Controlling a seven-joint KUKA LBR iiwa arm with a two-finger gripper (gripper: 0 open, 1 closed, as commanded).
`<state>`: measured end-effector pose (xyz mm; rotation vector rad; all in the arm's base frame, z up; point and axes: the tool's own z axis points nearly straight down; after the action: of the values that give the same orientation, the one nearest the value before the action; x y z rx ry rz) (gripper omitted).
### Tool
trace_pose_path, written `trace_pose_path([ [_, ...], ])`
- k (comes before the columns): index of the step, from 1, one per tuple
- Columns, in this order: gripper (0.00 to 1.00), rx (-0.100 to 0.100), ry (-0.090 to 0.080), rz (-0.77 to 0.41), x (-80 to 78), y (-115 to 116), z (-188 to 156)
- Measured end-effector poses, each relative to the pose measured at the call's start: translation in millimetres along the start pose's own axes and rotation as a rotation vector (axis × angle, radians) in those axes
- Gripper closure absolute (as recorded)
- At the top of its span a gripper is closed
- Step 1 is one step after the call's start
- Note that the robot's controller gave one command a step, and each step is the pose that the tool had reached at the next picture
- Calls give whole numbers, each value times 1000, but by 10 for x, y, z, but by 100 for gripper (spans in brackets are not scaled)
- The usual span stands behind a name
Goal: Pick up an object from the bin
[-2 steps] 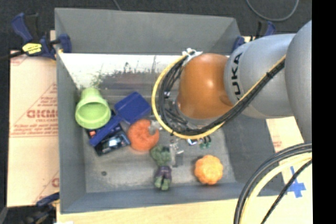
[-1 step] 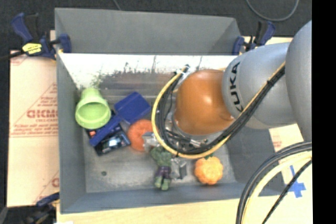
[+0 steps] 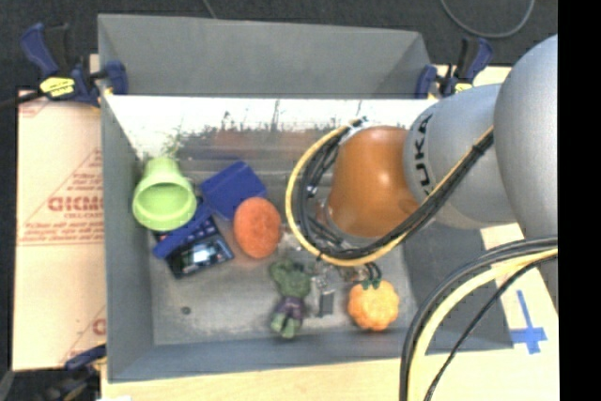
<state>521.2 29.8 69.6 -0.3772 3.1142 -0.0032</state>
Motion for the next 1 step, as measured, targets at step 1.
trace_pose_path([
  [1, 100, 5, -20, -620, -35, 35, -29],
])
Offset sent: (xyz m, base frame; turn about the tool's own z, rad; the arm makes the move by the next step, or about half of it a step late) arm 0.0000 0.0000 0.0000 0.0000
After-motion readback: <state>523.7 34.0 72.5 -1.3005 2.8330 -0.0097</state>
